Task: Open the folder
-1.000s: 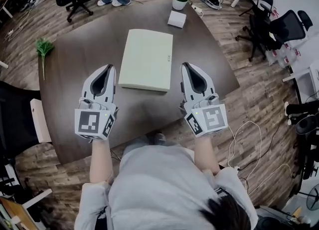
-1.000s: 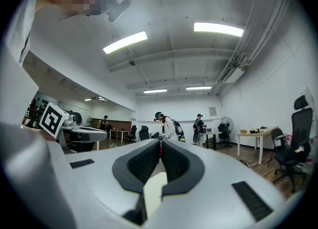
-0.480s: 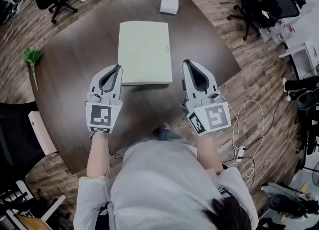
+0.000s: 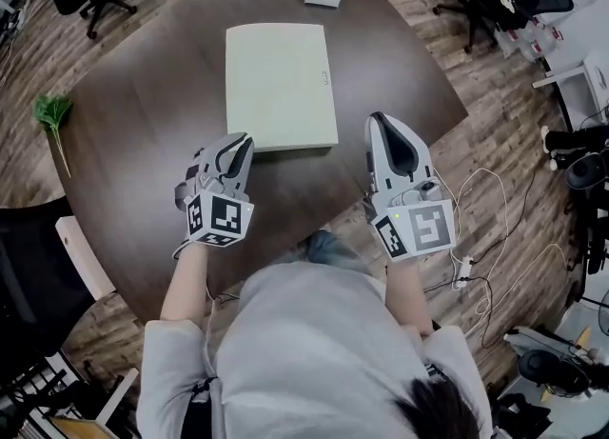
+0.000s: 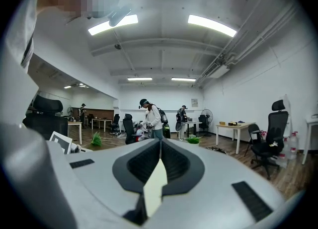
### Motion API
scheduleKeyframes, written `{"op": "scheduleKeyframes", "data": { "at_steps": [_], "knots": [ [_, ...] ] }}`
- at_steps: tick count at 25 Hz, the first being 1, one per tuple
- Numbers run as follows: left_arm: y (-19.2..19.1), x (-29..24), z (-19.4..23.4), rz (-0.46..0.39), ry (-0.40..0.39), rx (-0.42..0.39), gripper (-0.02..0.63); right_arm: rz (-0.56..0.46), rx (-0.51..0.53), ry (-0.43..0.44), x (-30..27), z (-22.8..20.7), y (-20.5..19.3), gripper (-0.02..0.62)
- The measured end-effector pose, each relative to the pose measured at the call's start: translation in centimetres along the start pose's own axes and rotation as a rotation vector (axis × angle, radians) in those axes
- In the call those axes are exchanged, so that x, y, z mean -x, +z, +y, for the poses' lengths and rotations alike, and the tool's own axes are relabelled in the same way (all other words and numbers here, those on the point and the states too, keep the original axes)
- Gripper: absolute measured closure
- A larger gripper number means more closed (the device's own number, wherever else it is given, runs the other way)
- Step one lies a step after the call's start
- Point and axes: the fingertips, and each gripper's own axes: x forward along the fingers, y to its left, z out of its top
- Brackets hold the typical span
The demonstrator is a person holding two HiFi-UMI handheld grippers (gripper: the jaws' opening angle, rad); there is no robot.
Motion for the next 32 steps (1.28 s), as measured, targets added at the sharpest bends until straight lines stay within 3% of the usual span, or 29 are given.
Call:
{"op": "scheduleKeyframes", "data": {
  "at_steps": [8,16,32],
  "knots": [
    [-3.5,-1.9,-3.3,0.094,-0.096,-0.181,0.545,0.034,0.023,-0.051,1.0,-0.7,-0.8,0.580],
    [-4.9,-3.2,-4.8,0.161,-0.116,-0.324,0.534,0.049,0.042,-0.082,1.7,-1.2,-0.8,0.580],
    [-5.0,-4.3,-4.7,0.201,-0.082,-0.375,0.534,0.058,0.033,-0.102,2.1,-1.7,-1.2,0.580]
  ]
}}
